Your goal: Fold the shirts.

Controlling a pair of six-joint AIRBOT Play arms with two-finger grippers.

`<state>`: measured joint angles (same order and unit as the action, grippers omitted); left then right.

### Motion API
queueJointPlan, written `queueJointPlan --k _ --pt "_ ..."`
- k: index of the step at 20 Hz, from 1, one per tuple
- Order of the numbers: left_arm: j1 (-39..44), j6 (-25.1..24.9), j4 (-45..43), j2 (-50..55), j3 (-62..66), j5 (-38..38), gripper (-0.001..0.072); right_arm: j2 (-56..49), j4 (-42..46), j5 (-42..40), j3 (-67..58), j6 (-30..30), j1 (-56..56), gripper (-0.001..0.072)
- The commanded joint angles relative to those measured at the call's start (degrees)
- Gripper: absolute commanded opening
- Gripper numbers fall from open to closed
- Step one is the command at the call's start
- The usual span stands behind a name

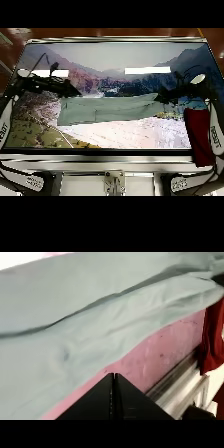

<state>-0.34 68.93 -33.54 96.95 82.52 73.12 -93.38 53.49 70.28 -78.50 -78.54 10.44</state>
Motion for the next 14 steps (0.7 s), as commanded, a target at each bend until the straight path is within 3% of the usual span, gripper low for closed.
queueJointPlan --k 1,5,10,14 --pt "12.81 -0.37 1.16 1.4 -0.04 -11.89 0.004 12.22 -0.87 5.92 -0.07 -1.95 0.04 0.0072" --pt "25.94 -0.07 3.32 6.16 -0.04 -19.87 0.004 24.79 -0.66 14.43 -0.07 -8.83 0.04 0.0073" --pt "38.75 -0.28 22.8 13.0 -0.02 -30.86 0.004 34.49 -0.24 18.03 -0.04 -17.4 0.04 0.0073" --pt "43.56 -0.42 36.09 17.42 0.02 -30.86 0.0039 36.28 1.18 17.99 -0.04 -20.63 0.02 0.0073"
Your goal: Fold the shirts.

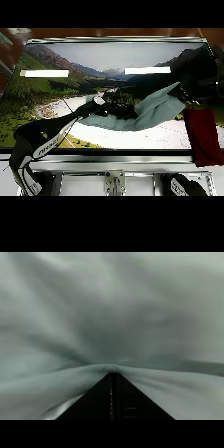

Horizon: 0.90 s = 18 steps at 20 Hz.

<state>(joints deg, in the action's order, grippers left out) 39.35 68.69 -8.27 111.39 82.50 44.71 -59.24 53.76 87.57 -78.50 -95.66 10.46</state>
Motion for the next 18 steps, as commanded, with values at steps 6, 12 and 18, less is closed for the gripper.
queueJointPlan --k 6,12,18 --pt "-9.14 -3.63 -0.63 -4.98 0.02 -3.52 0.0036 -1.51 8.41 -6.82 -0.04 -4.61 -11.72 0.0073" --pt "-36.52 3.15 -34.56 -27.28 0.02 3.3 0.0037 -17.81 6.19 -31.89 -0.07 -4.63 -31.04 0.0073" --pt "-54.69 2.45 -44.85 -39.93 -0.09 20.13 0.0038 -36.04 -10.97 -50.4 -0.07 -3.41 -39.15 0.0073"
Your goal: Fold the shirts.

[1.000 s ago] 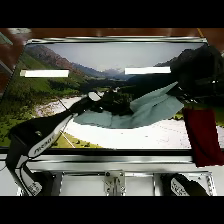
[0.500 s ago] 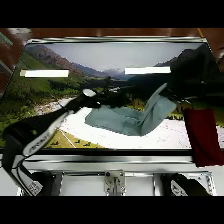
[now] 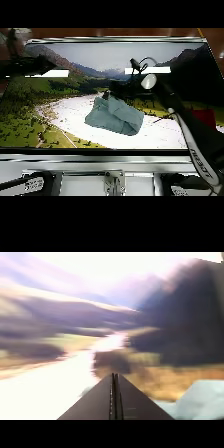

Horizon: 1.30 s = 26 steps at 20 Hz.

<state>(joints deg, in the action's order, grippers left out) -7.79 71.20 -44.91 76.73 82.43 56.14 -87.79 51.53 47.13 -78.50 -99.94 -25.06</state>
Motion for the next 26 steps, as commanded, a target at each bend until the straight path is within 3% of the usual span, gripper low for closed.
queueJointPlan --k 1,5,6,7,8,9,11,14,18,19,20,22,26 --pt "-8.33 -0.11 -9.49 -5.64 -0.39 10.54 0.0038 -9.16 -10.78 -10.84 -0.07 0.87 -4.09 0.0073" --pt "-8.02 -1.73 -9.51 -5.95 -6.82 10.95 0.0038 -12.11 -16.39 -11.58 -0.07 2.58 -5.38 0.0074" --pt "-7.41 -1.73 -9.03 -5.97 -9.29 10.25 0.0038 -12.11 -16.59 -12.28 -0.07 3.02 -5.75 0.0105" --pt "-6.64 -1.73 -8.61 -5.95 -11.58 9.42 0.0038 -12.11 -16.87 -13.0 -0.07 2.99 -6.16 0.0282" --pt "-5.68 -1.75 -8.33 -5.97 -13.99 8.46 0.0039 -12.11 -17.84 -13.09 -0.07 3.15 -6.19 0.0527" --pt "-4.81 -1.77 -8.24 -5.95 -16.0 7.61 0.0038 -12.09 -19.06 -12.15 -0.07 3.98 -6.16 0.0593" --pt "-3.41 -2.6 -8.22 -5.97 -19.26 6.71 0.0038 -11.32 -18.69 -5.95 -0.07 7.13 -4.55 0.0593" --pt "-3.26 -3.32 -8.26 -6.01 -20.94 7.34 0.0038 -7.58 -8.94 8.85 -0.07 8.07 1.14 0.0592" --pt "-3.26 -4.0 -8.24 -6.82 -20.92 7.37 0.0039 0.94 20.17 31.71 -0.04 1.18 12.0 0.0611" --pt "-3.26 -4.02 -8.24 -7.17 -20.92 7.39 0.0038 1.99 26.03 37.11 0.24 -0.61 14.78 0.0683" --pt "-3.26 -4.07 -8.24 -7.54 -20.92 7.39 0.0038 2.14 26.43 40.19 1.25 -0.57 17.2 0.0683" --pt "-3.26 -4.04 -8.2 -8.2 -20.92 7.56 0.0039 2.12 20.85 38.6 6.54 1.03 20.17 0.0683" --pt "-3.26 -3.89 -5.73 -9.01 -20.92 7.61 0.0039 0.72 10.69 21.73 16.41 1.27 19.32 0.0683"
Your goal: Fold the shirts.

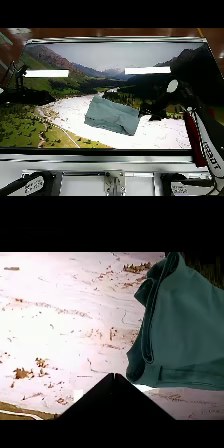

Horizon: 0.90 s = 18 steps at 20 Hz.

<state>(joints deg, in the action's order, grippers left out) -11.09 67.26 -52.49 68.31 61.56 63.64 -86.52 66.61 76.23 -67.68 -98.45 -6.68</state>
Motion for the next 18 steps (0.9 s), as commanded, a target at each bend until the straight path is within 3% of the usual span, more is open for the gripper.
queueJointPlan --k 1,5,8,9,10,12,14,16,18 --pt "0.04 0.02 3.37 -0.66 -0.04 0.09 0.0039 -2.27 -6.56 -9.14 5.97 0.48 0.85 0.0683" --pt "0.04 0.0 7.45 -0.68 -0.04 -0.13 0.0039 -8.87 -19.41 -11.32 5.97 9.27 0.85 0.0683" --pt "0.04 -0.17 8.57 -0.9 -0.02 -0.13 0.0039 -11.67 -22.77 -11.52 5.97 10.08 0.85 0.0657" --pt "0.04 -0.17 8.81 -1.07 -0.02 -0.13 0.0039 -11.89 -23.37 -11.8 5.97 10.6 0.87 0.0445" --pt "0.04 -0.17 8.96 -1.29 -0.02 -0.13 0.0039 -11.76 -24.24 -12.24 5.95 12.26 0.87 0.0101" --pt "0.04 -0.15 9.05 -1.84 0.0 -0.11 0.0039 -10.6 -25.57 -11.58 4.44 19.8 1.07 0.0072" --pt "0.04 -0.17 9.03 -2.45 0.0 -0.13 0.0039 -7.26 -24.98 -9.14 -0.02 22.8 2.54 0.0072" --pt "0.04 -0.17 9.03 -2.58 0.09 -0.17 0.0039 -2.36 -22.97 -6.6 -6.91 22.08 6.45 0.0072" --pt "0.04 -0.17 9.03 -2.58 0.09 -0.17 0.0039 2.75 -19.12 -6.14 -13.55 17.2 12.17 0.0072"
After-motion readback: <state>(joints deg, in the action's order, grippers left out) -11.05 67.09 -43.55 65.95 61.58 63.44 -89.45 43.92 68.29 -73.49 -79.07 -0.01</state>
